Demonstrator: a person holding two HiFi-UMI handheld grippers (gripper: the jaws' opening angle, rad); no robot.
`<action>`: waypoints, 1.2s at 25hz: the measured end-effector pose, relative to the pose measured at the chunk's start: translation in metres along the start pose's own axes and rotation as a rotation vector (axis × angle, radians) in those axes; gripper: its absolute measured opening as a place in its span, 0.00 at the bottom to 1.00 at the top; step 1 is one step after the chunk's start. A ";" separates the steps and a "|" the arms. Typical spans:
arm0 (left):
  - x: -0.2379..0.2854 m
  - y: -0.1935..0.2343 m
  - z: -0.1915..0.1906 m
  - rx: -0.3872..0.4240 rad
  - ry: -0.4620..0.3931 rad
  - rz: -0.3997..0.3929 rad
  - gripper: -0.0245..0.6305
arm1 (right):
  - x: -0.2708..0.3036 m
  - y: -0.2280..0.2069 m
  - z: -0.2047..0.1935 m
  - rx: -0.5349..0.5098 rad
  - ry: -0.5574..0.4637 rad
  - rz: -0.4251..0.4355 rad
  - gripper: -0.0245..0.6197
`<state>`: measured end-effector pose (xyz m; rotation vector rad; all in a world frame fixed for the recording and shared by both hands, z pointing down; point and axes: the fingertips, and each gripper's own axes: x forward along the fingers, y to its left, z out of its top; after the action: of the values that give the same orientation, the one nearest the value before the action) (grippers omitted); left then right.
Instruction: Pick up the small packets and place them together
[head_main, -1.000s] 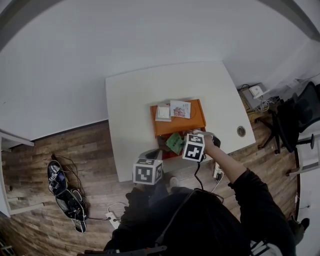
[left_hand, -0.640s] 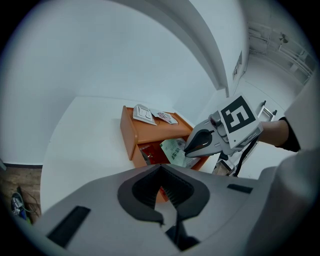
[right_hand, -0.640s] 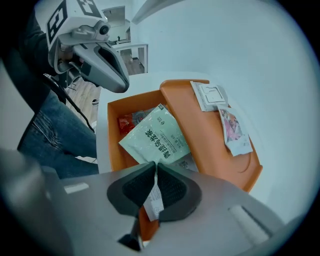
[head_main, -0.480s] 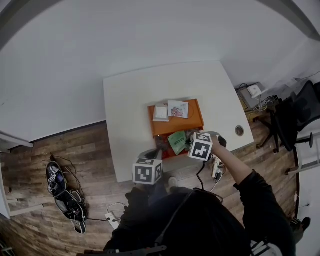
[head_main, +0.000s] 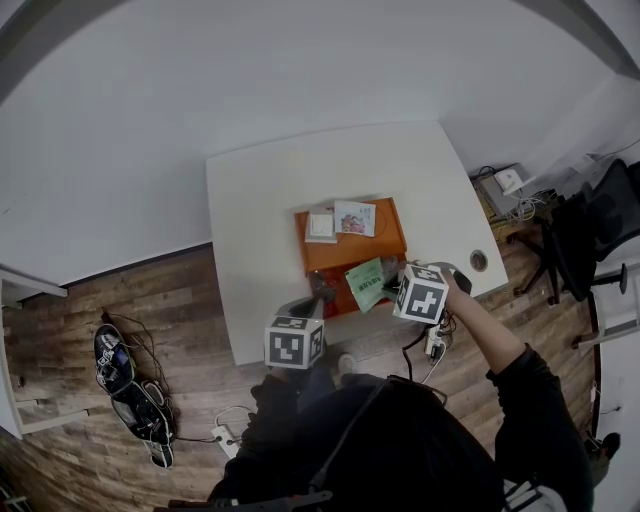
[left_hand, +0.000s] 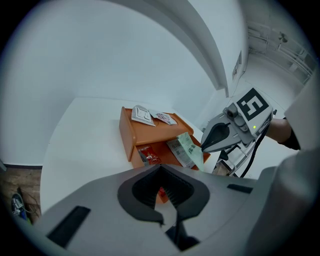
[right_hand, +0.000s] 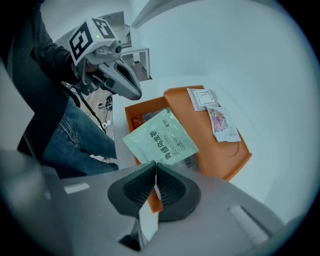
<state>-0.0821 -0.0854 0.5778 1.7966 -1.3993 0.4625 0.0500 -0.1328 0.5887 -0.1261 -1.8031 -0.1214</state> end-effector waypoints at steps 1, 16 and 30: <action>0.000 0.000 0.000 0.001 0.000 -0.001 0.04 | -0.006 0.000 -0.001 0.004 -0.008 -0.002 0.05; 0.000 -0.005 0.005 0.013 -0.001 -0.014 0.04 | -0.042 -0.127 -0.008 0.208 -0.070 -0.221 0.05; 0.000 0.004 0.003 0.005 -0.001 -0.006 0.04 | -0.019 -0.146 -0.009 0.227 -0.028 -0.221 0.06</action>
<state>-0.0861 -0.0877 0.5771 1.8045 -1.3944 0.4628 0.0408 -0.2788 0.5704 0.2351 -1.8419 -0.0712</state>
